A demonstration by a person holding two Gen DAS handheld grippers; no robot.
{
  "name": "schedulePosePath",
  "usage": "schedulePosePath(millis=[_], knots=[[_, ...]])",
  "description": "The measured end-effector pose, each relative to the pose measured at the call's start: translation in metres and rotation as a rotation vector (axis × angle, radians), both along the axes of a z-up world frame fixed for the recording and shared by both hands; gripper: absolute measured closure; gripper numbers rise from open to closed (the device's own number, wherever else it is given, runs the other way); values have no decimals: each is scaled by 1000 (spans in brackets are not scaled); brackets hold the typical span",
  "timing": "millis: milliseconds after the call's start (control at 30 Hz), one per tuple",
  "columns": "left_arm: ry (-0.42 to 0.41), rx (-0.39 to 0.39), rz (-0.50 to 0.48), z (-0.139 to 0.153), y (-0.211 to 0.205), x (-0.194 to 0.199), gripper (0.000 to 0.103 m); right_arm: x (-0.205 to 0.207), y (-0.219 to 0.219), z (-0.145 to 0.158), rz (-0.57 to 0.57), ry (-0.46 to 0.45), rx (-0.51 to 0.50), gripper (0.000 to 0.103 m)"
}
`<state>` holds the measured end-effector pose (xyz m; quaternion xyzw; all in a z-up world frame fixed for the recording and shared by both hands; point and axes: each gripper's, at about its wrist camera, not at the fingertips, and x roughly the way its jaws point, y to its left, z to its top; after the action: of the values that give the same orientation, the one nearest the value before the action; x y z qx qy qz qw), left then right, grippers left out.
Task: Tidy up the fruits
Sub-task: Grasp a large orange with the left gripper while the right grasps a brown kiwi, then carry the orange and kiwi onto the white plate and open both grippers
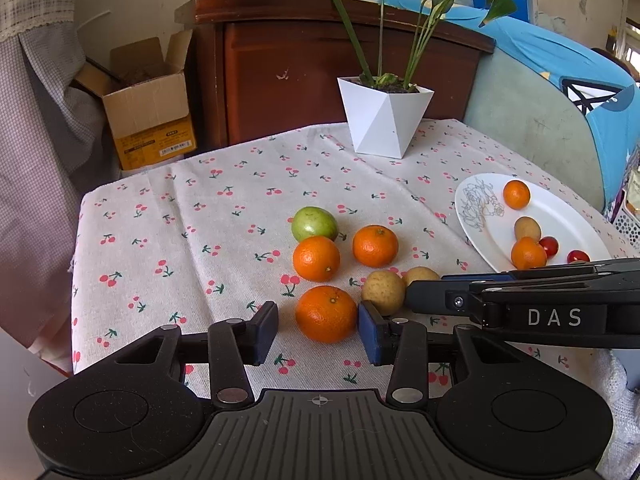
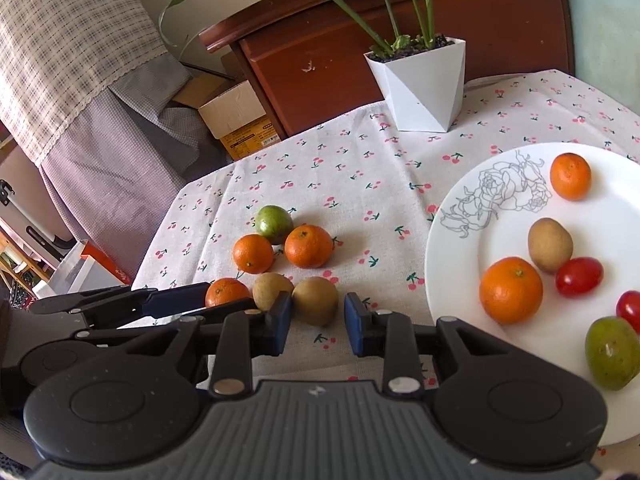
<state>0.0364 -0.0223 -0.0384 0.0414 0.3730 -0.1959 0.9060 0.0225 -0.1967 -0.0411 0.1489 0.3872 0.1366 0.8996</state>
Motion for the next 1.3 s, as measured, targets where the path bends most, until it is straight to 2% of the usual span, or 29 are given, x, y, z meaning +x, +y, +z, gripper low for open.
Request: schedulePosePath(millis=[200, 333, 400, 533, 600, 1300], knots=[[-4, 5, -14, 0, -4, -1, 72, 0, -4, 2, -27, 4, -7, 78], [-5, 5, -12, -1, -4, -2, 72, 0, -4, 1, -28, 5, -10, 77], [-9, 10, -13, -1, -5, -2, 72, 0, -4, 0, -30, 8, -4, 74], [-15, 19, -14, -1, -6, -3, 72, 0, -4, 0, -31, 8, -2, 74], [-13, 14, -9, -1, -5, -2, 73, 0, -4, 0, -28, 10, -2, 77], [-35, -30, 30, 14, -6, -4, 73, -8, -13, 12, -49, -20, -2, 77]])
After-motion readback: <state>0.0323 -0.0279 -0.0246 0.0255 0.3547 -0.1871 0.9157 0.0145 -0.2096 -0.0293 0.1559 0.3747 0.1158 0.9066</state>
